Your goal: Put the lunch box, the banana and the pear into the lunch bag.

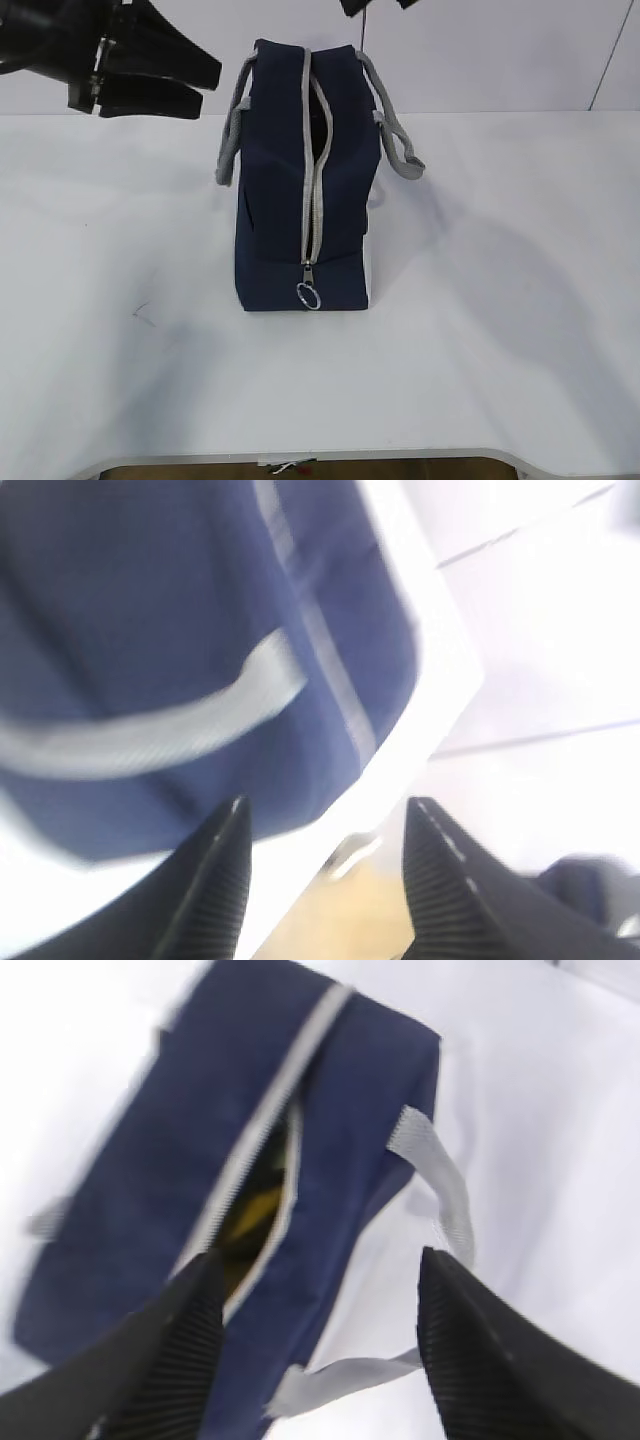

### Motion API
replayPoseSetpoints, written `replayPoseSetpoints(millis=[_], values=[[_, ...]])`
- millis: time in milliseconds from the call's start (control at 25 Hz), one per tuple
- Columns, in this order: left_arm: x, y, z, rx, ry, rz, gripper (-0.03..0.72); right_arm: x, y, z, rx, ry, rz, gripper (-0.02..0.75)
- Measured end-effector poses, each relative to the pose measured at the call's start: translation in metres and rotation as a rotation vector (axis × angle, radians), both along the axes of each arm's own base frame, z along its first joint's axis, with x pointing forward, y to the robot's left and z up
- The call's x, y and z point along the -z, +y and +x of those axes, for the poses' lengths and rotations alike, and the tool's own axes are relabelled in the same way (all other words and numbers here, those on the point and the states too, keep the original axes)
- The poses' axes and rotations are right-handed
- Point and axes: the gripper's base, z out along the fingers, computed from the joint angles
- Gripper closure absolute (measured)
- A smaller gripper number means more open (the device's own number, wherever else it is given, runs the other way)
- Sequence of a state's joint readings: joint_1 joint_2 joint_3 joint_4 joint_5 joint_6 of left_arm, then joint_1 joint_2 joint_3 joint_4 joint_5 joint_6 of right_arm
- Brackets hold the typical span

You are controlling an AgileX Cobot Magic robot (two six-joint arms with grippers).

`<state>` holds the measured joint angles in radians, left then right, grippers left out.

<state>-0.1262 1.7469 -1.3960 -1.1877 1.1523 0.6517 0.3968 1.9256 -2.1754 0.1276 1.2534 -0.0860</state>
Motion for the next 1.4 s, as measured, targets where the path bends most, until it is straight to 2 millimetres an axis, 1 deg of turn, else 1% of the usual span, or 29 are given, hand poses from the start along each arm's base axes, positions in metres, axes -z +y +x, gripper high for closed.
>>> replayPoseSetpoints(millis=[80, 200, 280, 360, 440, 520, 640, 680, 720, 880, 960, 1040, 1080, 1160, 1400], values=[[0.000, 0.004, -0.004, 0.022, 0.019, 0.042, 0.309, -0.016, 0.000, -0.012, -0.019, -0.011, 0.064, 0.248], [0.001, 0.011, -0.011, 0.028, 0.034, 0.145, 0.323, -0.032, 0.000, -0.025, -0.043, -0.021, 0.131, 0.248], [-0.001, 0.015, -0.016, 0.024, 0.044, 0.215, 0.326, -0.035, -0.001, -0.031, -0.049, -0.018, 0.145, 0.248], [-0.006, 0.019, -0.023, 0.015, 0.044, 0.274, 0.327, -0.033, -0.003, -0.037, -0.049, 0.002, 0.140, 0.248], [-0.012, 0.024, -0.029, 0.002, 0.036, 0.332, 0.327, -0.026, -0.006, -0.045, -0.063, 0.026, 0.116, 0.248], [-0.019, 0.028, -0.036, -0.014, 0.024, 0.372, 0.327, -0.018, -0.011, -0.056, -0.078, 0.048, 0.092, 0.248], [-0.031, 0.031, -0.045, -0.031, -0.003, 0.400, 0.327, -0.008, -0.020, -0.074, -0.075, -0.019, 0.101, 0.248], [-0.034, 0.032, -0.047, -0.036, -0.010, 0.401, 0.327, 0.000, -0.023, -0.078, -0.073, -0.048, 0.102, 0.248], [-0.038, 0.032, -0.050, -0.039, -0.021, 0.399, 0.327, 0.002, -0.027, -0.086, -0.073, -0.098, 0.108, 0.248], [-0.050, 0.034, -0.060, -0.050, -0.051, 0.396, 0.327, 0.041, -0.045, -0.117, -0.076, -0.222, 0.080, 0.248], [-0.054, 0.035, -0.064, -0.055, -0.061, 0.402, 0.327, 0.065, -0.053, -0.133, -0.065, -0.231, 0.066, 0.248], [-0.058, 0.036, -0.068, -0.058, -0.074, 0.408, 0.327, 0.079, -0.059, -0.146, -0.059, -0.231, 0.058, 0.248], [-0.060, 0.036, -0.070, -0.058, -0.079, 0.411, 0.327, 0.087, -0.061, -0.149, -0.058, -0.220, 0.051, 0.248], [-0.061, 0.036, -0.072, -0.060, -0.082, 0.412, 0.327, 0.094, -0.062, -0.152, -0.060, -0.203, 0.044, 0.248], [-0.062, 0.037, -0.072, -0.073, -0.065, 0.409, 0.327, 0.100, -0.061, -0.148, -0.062, -0.198, 0.034, 0.248]])
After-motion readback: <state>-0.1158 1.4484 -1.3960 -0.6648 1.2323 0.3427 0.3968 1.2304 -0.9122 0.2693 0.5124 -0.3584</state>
